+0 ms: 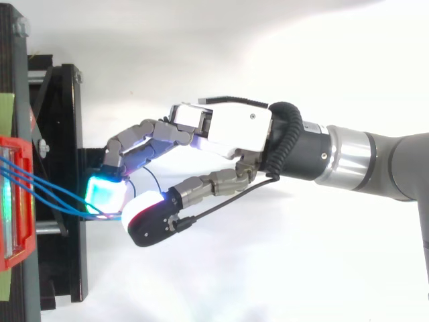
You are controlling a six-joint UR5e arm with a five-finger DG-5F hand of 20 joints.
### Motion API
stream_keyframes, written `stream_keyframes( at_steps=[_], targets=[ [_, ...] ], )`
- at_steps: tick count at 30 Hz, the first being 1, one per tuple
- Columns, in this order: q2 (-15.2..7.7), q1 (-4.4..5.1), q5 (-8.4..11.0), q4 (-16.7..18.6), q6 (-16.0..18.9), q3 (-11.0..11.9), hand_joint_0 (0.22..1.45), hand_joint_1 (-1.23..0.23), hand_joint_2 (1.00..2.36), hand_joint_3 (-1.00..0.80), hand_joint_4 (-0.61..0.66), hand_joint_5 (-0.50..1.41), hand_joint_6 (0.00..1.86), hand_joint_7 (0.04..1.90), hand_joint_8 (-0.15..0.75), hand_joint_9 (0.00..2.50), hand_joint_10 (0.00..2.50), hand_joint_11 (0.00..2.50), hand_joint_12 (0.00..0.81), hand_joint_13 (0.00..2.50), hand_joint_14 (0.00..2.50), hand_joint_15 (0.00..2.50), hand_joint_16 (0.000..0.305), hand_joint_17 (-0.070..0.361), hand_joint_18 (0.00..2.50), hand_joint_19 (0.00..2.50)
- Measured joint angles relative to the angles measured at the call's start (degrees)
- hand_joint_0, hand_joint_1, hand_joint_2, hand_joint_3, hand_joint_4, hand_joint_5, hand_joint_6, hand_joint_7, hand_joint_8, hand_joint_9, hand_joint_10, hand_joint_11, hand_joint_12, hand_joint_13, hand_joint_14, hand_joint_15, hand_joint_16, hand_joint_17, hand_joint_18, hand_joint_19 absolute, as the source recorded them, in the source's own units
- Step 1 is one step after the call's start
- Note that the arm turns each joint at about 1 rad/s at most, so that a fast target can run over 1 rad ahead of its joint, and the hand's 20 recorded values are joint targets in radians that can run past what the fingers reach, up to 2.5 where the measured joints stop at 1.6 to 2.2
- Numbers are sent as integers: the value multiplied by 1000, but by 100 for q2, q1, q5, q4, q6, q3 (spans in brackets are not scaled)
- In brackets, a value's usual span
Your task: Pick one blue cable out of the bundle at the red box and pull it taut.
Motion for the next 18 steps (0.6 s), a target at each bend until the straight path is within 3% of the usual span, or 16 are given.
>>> stream_keyframes(
  at_steps=[6, 12, 18],
  targets=[
    [1, 12, -1, -2, -144, 0, 458, -462, 1000, -500, 175, -163, 747, 854, 353, 755, 11, 611, 434, 662, 9, 326, 58, 131, 617, 369],
    [2, 18, -1, 11, -211, 4, 464, -615, 1000, -500, 149, -173, 767, 870, 351, 752, 10, 614, 425, 660, 9, 320, 58, 130, 623, 365],
    [2, 20, -50, -6, -288, 6, 466, -678, 1000, -500, 166, -188, 799, 821, 345, 743, 10, 619, 423, 663, 9, 324, 57, 129, 623, 365]
  ],
)
